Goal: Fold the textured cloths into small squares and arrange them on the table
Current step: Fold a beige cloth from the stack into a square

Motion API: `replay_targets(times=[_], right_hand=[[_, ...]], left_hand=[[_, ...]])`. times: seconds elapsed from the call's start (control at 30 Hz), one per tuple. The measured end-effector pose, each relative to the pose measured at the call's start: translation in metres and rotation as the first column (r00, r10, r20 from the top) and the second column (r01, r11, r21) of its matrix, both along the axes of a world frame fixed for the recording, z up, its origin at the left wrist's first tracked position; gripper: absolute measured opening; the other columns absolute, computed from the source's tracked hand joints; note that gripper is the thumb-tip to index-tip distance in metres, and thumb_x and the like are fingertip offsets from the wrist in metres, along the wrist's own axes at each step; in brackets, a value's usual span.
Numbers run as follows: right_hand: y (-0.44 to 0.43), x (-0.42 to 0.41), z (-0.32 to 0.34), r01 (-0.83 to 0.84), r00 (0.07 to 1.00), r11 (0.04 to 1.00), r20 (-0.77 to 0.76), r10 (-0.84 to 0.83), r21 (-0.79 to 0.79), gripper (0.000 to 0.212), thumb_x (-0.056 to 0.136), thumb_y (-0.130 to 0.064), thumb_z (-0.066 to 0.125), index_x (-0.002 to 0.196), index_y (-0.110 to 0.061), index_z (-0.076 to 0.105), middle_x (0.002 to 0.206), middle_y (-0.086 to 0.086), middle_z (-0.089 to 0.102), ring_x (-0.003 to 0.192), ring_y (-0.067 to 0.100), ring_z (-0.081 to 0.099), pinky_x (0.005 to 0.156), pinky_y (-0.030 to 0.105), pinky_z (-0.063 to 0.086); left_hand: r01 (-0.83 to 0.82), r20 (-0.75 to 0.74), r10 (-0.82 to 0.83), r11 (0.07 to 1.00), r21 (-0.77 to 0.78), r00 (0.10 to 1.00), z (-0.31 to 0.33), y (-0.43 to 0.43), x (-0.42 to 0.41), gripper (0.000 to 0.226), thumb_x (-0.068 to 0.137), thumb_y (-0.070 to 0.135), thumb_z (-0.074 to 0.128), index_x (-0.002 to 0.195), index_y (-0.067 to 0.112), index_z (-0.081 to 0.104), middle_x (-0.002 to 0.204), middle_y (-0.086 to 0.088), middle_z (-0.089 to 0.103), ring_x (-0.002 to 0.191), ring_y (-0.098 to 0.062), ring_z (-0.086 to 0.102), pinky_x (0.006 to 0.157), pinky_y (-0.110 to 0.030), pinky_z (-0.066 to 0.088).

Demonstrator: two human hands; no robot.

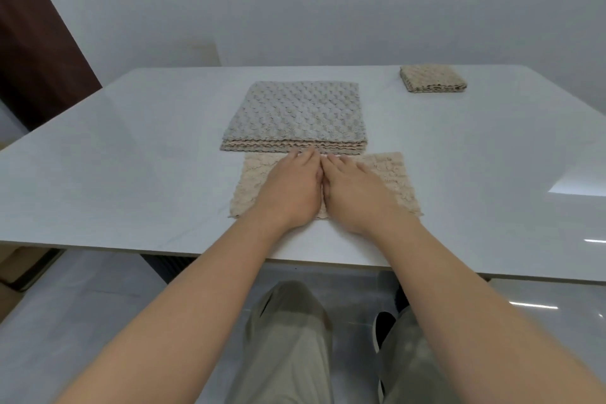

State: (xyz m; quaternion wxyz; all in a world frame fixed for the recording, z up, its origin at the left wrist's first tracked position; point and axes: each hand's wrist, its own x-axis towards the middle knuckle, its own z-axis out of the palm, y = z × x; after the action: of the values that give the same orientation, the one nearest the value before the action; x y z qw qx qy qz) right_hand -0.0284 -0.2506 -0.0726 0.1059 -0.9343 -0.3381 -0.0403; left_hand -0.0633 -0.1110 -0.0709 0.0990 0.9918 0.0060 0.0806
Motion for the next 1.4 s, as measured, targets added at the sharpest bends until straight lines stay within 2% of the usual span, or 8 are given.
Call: replay_targets(times=[0.37, 0.63, 0.73, 0.8, 0.87, 1.07, 1.17, 1.4], right_hand=[[-0.025, 0.002, -0.005, 0.214, 0.968, 0.976, -0.126, -0.217, -0.038, 0.067, 0.106, -0.049, 0.011, 0.163, -0.014, 0.009, 0.171, 0.0, 0.007, 0.157, 0.016, 0.002, 0.127, 0.037, 0.0], [-0.047, 0.007, -0.002, 0.318, 0.929, 0.947, -0.188, -0.319, -0.036, 0.065, 0.107, -0.046, 0.012, 0.163, -0.013, 0.01, 0.171, 0.001, 0.007, 0.157, 0.016, 0.003, 0.127, 0.04, 0.006], [-0.046, 0.008, 0.004, 0.336, 0.927, 0.941, -0.161, -0.339, -0.048, 0.058, 0.108, -0.038, 0.016, 0.158, -0.011, 0.029, 0.166, 0.003, 0.026, 0.154, 0.019, 0.02, 0.125, 0.047, 0.012], [-0.047, 0.009, 0.011, 0.342, 0.935, 0.939, -0.091, -0.343, -0.023, 0.04, 0.107, -0.029, 0.024, 0.129, -0.012, 0.053, 0.141, 0.007, 0.056, 0.137, 0.026, 0.045, 0.12, 0.052, 0.024], [-0.04, 0.008, 0.02, 0.316, 0.948, 0.948, -0.04, -0.315, 0.033, 0.026, 0.104, -0.02, 0.031, 0.115, -0.013, 0.053, 0.125, 0.008, 0.063, 0.129, 0.03, 0.051, 0.117, 0.054, 0.027], [-0.008, 0.002, 0.002, 0.113, 0.992, 0.993, -0.059, -0.111, 0.034, 0.047, 0.107, -0.029, 0.025, 0.148, -0.014, 0.042, 0.157, 0.005, 0.043, 0.151, 0.024, 0.028, 0.12, 0.044, 0.025], [-0.017, 0.006, -0.004, 0.175, 0.978, 0.984, -0.114, -0.174, 0.0, 0.059, 0.108, -0.038, 0.018, 0.161, -0.013, 0.022, 0.169, 0.002, 0.02, 0.156, 0.019, 0.013, 0.125, 0.04, 0.01], [-0.048, 0.012, -0.003, 0.318, 0.93, 0.947, -0.176, -0.322, -0.049, 0.064, 0.107, -0.046, 0.012, 0.163, -0.017, 0.009, 0.171, -0.003, 0.006, 0.157, 0.014, 0.002, 0.127, 0.041, 0.003]], left_hand=[[-0.067, -0.171, 0.075, 0.996, 0.053, 0.982, -0.005, 0.031, -0.016, 0.067, 0.106, 0.053, 0.008, 0.163, 0.018, 0.001, 0.171, 0.003, -0.002, 0.157, -0.015, -0.003, 0.128, -0.039, 0.002], [-0.201, -0.196, 0.205, 0.979, 0.042, 0.959, -0.005, 0.053, -0.024, 0.07, 0.105, 0.055, 0.009, 0.163, 0.016, 0.0, 0.171, 0.001, -0.003, 0.157, -0.018, -0.004, 0.127, -0.043, 0.002], [-0.259, -0.228, 0.27, 0.963, 0.077, 0.936, 0.0, 0.056, -0.026, 0.074, 0.103, 0.059, 0.008, 0.163, 0.016, 0.0, 0.171, -0.002, -0.003, 0.158, -0.023, -0.001, 0.127, -0.047, 0.0], [-0.293, -0.217, 0.314, 0.948, 0.123, 0.924, 0.004, 0.054, -0.028, 0.077, 0.103, 0.06, 0.007, 0.163, 0.012, 0.003, 0.171, -0.005, 0.0, 0.157, -0.026, 0.0, 0.127, -0.048, -0.003], [-0.264, -0.127, 0.282, 0.954, 0.139, 0.951, 0.011, 0.041, -0.026, 0.075, 0.105, 0.055, 0.009, 0.162, 0.007, 0.007, 0.17, -0.011, 0.005, 0.157, -0.028, 0.001, 0.127, -0.047, -0.003], [0.011, -0.059, -0.006, 0.996, 0.087, 0.998, 0.011, -0.012, -0.002, 0.058, 0.11, 0.037, 0.017, 0.161, 0.01, 0.018, 0.169, -0.006, 0.016, 0.156, -0.022, 0.012, 0.127, -0.037, 0.01], [0.01, -0.139, 0.001, 0.997, 0.074, 0.99, -0.005, -0.003, -0.005, 0.059, 0.109, 0.043, 0.011, 0.163, 0.02, 0.009, 0.171, 0.003, 0.005, 0.157, -0.017, 0.002, 0.127, -0.038, 0.004], [-0.133, -0.176, 0.141, 0.989, 0.059, 0.974, -0.007, 0.044, -0.017, 0.062, 0.107, 0.048, 0.009, 0.163, 0.021, 0.003, 0.171, 0.005, 0.0, 0.157, -0.017, -0.002, 0.127, -0.042, 0.003]])
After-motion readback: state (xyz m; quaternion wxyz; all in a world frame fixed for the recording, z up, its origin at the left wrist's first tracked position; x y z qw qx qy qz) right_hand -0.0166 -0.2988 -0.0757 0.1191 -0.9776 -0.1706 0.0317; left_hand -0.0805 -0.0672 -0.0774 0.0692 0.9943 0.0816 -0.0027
